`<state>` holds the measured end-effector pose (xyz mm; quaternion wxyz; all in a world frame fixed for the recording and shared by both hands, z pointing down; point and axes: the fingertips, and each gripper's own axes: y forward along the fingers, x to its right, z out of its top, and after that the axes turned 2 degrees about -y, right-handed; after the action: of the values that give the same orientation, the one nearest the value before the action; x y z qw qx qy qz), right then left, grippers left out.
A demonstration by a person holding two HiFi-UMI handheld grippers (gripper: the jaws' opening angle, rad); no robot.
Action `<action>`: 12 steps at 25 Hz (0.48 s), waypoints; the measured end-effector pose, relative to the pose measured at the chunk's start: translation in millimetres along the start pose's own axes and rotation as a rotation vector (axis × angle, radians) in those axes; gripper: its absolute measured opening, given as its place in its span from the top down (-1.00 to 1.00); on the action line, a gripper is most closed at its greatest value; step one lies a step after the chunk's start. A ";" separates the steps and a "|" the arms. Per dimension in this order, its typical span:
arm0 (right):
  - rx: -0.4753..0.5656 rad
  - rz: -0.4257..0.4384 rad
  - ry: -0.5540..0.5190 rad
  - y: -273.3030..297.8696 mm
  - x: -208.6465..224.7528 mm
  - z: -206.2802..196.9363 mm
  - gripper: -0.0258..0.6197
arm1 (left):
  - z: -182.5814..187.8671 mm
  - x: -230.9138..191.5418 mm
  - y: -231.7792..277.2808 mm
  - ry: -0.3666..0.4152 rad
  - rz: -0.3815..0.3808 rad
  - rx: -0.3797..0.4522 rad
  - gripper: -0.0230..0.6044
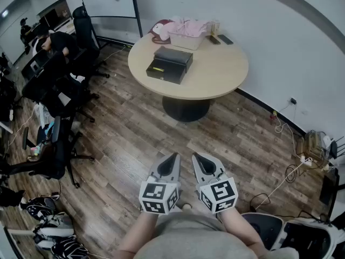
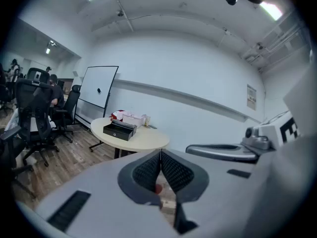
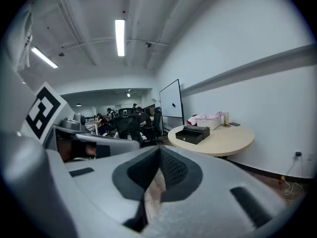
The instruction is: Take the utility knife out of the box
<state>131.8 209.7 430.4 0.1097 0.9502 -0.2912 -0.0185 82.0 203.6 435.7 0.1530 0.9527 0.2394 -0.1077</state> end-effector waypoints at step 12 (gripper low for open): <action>0.043 0.040 -0.038 -21.8 -48.0 16.6 0.92 | 7.1 -5.8 -50.5 -0.009 0.047 0.054 0.92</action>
<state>102.4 250.8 408.0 0.0839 0.9457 -0.3127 -0.0279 51.4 241.1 418.5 0.1310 0.9613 0.2135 -0.1149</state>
